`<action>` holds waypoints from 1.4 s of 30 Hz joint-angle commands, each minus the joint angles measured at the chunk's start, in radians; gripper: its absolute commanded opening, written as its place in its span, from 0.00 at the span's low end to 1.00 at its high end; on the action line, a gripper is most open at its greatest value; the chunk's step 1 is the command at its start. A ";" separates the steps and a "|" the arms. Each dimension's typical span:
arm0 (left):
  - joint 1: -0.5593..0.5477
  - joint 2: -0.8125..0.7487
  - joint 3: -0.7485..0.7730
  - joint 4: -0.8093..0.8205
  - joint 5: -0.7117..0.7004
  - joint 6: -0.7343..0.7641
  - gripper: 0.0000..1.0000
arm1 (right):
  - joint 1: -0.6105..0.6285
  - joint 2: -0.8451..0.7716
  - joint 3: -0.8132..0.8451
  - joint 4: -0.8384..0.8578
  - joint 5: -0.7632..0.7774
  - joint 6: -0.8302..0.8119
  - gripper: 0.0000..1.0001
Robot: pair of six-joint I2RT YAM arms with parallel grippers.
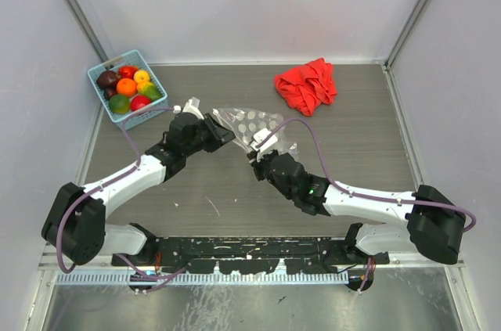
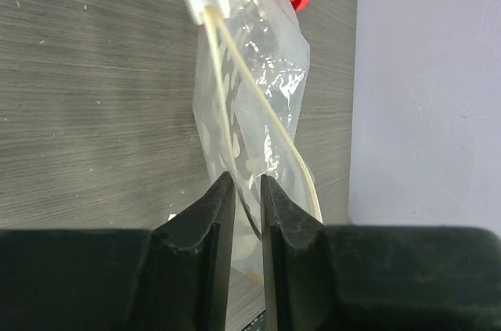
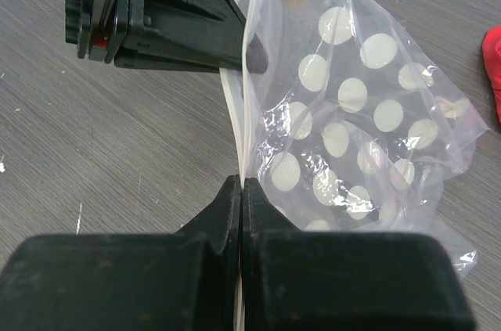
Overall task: Place the food in the zip-top bag and seal the zipper
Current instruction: Open the zipper of the food storage bag.
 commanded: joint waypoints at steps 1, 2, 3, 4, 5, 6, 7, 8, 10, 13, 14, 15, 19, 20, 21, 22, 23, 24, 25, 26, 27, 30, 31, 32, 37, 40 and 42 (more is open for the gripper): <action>-0.010 -0.004 -0.007 0.070 0.009 0.004 0.18 | 0.007 -0.001 0.039 0.063 -0.001 0.000 0.04; -0.010 -0.007 -0.007 0.070 0.009 0.004 0.16 | 0.007 -0.003 0.040 0.061 -0.001 0.000 0.05; -0.010 -0.010 -0.008 0.068 0.009 0.007 0.13 | 0.007 -0.004 0.041 0.058 -0.001 0.000 0.06; -0.010 -0.016 -0.007 0.066 0.007 0.010 0.12 | 0.008 -0.007 0.042 0.053 -0.004 0.001 0.08; -0.011 -0.021 -0.008 0.064 0.006 0.014 0.10 | 0.007 -0.009 0.044 0.048 -0.007 0.003 0.10; -0.012 -0.026 -0.007 0.061 0.004 0.017 0.08 | 0.007 -0.010 0.047 0.044 -0.008 0.002 0.12; -0.012 -0.030 -0.007 0.058 0.000 0.021 0.05 | 0.007 -0.012 0.050 0.037 -0.011 0.004 0.14; -0.012 -0.031 -0.009 0.055 -0.004 0.022 0.03 | 0.008 -0.018 0.053 0.030 -0.012 0.006 0.17; -0.014 -0.064 -0.010 0.045 -0.013 0.031 0.00 | 0.007 -0.025 0.061 0.011 -0.017 0.012 0.23; -0.022 -0.091 -0.006 0.023 -0.033 0.047 0.00 | 0.008 -0.043 0.078 -0.022 -0.026 0.024 0.32; -0.027 -0.099 -0.004 0.015 -0.041 0.055 0.00 | 0.008 -0.048 0.084 -0.031 -0.026 0.027 0.35; -0.033 -0.106 -0.002 0.005 -0.051 0.062 0.00 | 0.008 -0.054 0.092 -0.043 -0.023 0.031 0.37; -0.055 -0.137 0.014 -0.033 -0.090 0.094 0.00 | 0.009 -0.066 0.127 -0.088 -0.012 0.047 0.48; -0.062 -0.143 0.018 -0.043 -0.100 0.103 0.00 | 0.009 -0.067 0.134 -0.093 -0.002 0.052 0.50; -0.067 -0.150 0.022 -0.049 -0.109 0.109 0.00 | 0.009 -0.068 0.140 -0.098 0.009 0.055 0.52; -0.074 -0.155 0.024 -0.055 -0.117 0.115 0.00 | 0.009 -0.065 0.146 -0.101 0.016 0.057 0.54; -0.080 -0.159 0.026 -0.061 -0.125 0.122 0.00 | 0.009 -0.064 0.152 -0.103 0.020 0.060 0.56; -0.086 -0.163 0.030 -0.066 -0.136 0.128 0.00 | 0.009 -0.060 0.160 -0.108 0.019 0.062 0.57; -0.092 -0.166 0.033 -0.073 -0.142 0.133 0.00 | 0.008 -0.058 0.167 -0.110 0.019 0.067 0.58; -0.096 -0.166 0.035 -0.077 -0.146 0.136 0.00 | 0.008 -0.055 0.174 -0.110 0.022 0.073 0.59; -0.100 -0.169 0.038 -0.080 -0.151 0.139 0.00 | 0.009 -0.049 0.180 -0.111 0.025 0.074 0.60; -0.113 -0.175 0.043 -0.085 -0.160 0.144 0.00 | 0.008 -0.029 0.198 -0.110 0.035 0.079 0.62; -0.116 -0.175 0.047 -0.089 -0.164 0.145 0.00 | 0.008 -0.021 0.202 -0.111 0.037 0.080 0.62; -0.120 -0.176 0.050 -0.092 -0.165 0.148 0.00 | 0.008 -0.013 0.205 -0.113 0.041 0.083 0.63; -0.132 -0.188 0.056 -0.106 -0.182 0.157 0.00 | 0.009 0.021 0.213 -0.128 0.069 0.093 0.63; -0.136 -0.197 0.056 -0.113 -0.192 0.162 0.00 | 0.008 0.035 0.216 -0.134 0.074 0.098 0.63; -0.137 -0.202 0.057 -0.117 -0.195 0.165 0.00 | 0.009 0.044 0.217 -0.148 0.099 0.100 0.63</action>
